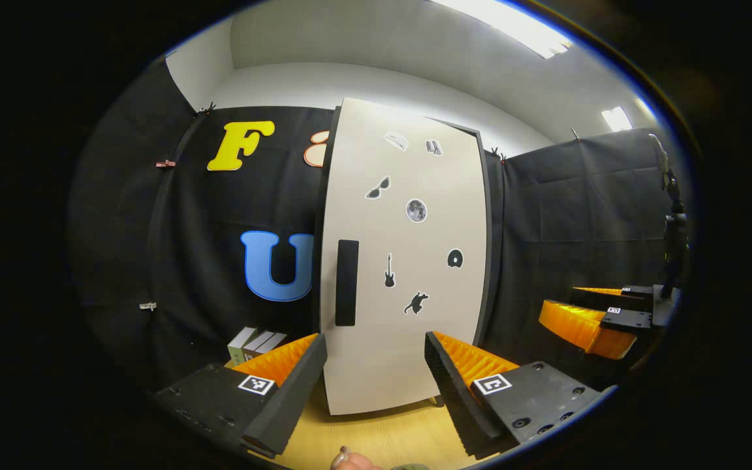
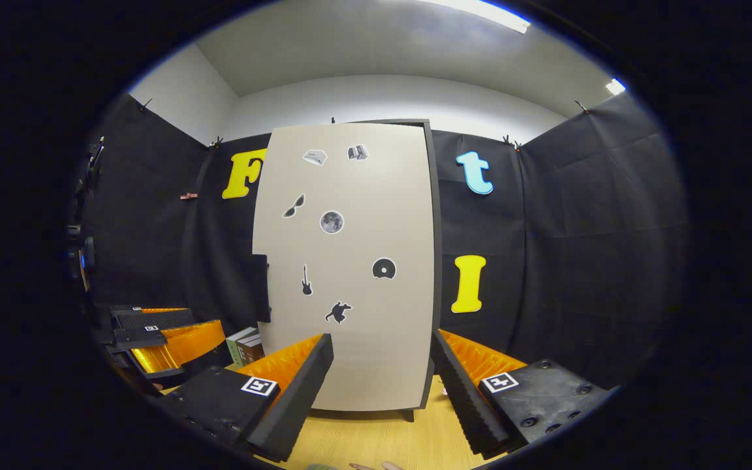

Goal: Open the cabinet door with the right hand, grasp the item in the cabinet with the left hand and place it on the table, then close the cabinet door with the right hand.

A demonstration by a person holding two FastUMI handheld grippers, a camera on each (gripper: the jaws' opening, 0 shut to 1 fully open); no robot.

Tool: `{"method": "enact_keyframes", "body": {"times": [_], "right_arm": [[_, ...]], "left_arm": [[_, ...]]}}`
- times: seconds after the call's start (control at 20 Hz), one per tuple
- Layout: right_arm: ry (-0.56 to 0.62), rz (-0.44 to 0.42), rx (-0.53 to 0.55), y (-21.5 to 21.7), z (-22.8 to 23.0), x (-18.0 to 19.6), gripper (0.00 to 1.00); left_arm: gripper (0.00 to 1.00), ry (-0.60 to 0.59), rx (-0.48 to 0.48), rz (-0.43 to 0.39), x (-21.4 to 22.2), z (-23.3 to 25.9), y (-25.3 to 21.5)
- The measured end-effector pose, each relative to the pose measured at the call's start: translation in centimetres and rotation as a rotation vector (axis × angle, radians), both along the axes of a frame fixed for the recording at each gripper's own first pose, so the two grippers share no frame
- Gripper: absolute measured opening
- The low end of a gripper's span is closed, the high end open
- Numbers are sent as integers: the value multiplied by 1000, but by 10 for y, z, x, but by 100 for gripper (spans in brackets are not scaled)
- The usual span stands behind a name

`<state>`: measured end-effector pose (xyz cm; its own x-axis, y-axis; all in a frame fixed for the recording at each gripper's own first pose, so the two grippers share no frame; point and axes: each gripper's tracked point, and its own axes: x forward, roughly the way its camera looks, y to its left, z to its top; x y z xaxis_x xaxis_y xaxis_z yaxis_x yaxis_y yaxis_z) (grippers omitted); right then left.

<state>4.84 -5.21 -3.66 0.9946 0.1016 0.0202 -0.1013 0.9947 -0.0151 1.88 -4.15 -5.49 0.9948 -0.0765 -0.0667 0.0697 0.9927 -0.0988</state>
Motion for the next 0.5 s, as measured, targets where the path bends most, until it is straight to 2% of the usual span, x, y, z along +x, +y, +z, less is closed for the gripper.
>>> {"method": "enact_keyframes", "body": {"times": [0.5], "right_arm": [[18, 24, -21, 7, -6, -2, 97]], "left_arm": [[95, -4, -22, -10, 1, 3, 2]]}}
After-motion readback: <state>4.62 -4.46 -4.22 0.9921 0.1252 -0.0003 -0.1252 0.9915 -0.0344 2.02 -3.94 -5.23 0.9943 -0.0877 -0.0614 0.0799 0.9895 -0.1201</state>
